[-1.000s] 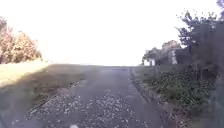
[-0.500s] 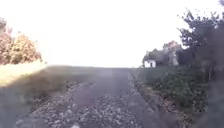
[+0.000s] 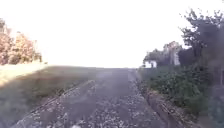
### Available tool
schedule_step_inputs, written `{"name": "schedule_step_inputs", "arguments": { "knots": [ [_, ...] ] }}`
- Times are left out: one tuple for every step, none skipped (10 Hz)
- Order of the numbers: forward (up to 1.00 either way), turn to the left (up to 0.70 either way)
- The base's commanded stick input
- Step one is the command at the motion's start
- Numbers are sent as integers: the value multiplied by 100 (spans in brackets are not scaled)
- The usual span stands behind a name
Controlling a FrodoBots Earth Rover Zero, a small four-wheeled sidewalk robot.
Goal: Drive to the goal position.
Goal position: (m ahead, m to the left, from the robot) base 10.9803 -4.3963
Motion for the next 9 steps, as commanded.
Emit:
{"name": "schedule_step_inputs", "arguments": {
  "knots": [
    [70, 0],
    [70, 0],
    [70, 0],
    [70, 0],
    [70, 0],
    [70, 0],
    [70, 0],
    [70, 0],
    [70, 0]
  ]
}}
